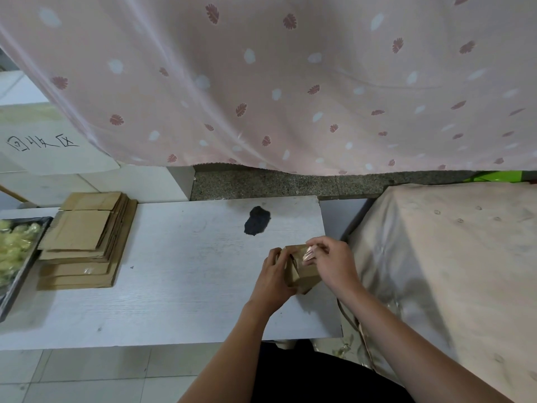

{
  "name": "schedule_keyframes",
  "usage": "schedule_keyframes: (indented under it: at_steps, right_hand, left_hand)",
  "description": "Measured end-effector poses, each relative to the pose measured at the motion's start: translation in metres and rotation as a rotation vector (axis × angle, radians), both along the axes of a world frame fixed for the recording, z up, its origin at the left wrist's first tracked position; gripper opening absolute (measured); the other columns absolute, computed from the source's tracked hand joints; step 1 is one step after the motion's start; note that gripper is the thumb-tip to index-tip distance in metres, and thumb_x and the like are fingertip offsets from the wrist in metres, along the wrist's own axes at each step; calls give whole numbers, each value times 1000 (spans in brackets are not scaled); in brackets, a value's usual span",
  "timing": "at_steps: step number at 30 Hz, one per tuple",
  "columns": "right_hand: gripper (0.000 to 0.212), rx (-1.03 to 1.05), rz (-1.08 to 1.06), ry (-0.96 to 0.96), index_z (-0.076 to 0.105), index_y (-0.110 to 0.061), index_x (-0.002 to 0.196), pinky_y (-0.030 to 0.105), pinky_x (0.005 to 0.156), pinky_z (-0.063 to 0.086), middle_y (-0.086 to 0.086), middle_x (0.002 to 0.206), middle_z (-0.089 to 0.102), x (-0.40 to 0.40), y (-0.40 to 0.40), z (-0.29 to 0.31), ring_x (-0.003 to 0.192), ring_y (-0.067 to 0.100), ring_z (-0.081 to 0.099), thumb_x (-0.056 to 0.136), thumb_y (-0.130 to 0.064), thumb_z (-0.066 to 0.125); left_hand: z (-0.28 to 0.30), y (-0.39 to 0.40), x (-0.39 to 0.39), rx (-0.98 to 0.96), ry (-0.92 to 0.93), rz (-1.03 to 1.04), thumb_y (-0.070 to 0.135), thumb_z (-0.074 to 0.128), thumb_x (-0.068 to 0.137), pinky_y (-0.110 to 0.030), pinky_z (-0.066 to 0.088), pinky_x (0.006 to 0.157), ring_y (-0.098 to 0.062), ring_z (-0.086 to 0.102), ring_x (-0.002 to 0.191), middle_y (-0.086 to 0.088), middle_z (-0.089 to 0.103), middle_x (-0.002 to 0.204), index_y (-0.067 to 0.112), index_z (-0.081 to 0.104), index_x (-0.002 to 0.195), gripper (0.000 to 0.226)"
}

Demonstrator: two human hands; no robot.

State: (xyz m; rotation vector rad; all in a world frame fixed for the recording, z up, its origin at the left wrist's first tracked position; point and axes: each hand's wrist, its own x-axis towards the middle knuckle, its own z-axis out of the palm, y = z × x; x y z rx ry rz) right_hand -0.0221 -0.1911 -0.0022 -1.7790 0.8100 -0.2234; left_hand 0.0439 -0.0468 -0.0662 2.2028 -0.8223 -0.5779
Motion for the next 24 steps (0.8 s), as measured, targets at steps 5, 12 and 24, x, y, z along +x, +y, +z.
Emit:
schedule_keyframes:
  at_steps: [5, 12, 24]
  right_hand:
    - [26, -29, 13, 16, 72, -16, 93, 28, 69, 56, -3, 83, 73, 3, 2, 2, 61, 12, 72, 97, 0, 51]
    - [29, 31, 15, 40, 72, -14, 91, 36, 70, 62, -2, 86, 71, -1, 7, 2, 61, 14, 72, 95, 3, 50]
    - [20, 165, 170, 220, 66, -24, 106, 21, 69, 54, -13, 101, 70, 1, 3, 14, 81, 0, 69, 89, -13, 64]
  left_hand:
    - [-4, 0, -1, 0, 23, 5, 17, 87, 66, -33, 49, 95, -20, 49, 116, 5, 37, 135, 30, 37, 142, 92]
    - [-11, 5, -6, 10, 51, 8, 10, 82, 66, -24, 48, 84, -16, 51, 109, 9, 36, 130, 28, 38, 138, 87]
    - [-32, 47, -14, 33, 15, 72, 0, 70, 71, -24, 47, 76, -23, 55, 110, 9, 36, 130, 28, 40, 131, 72]
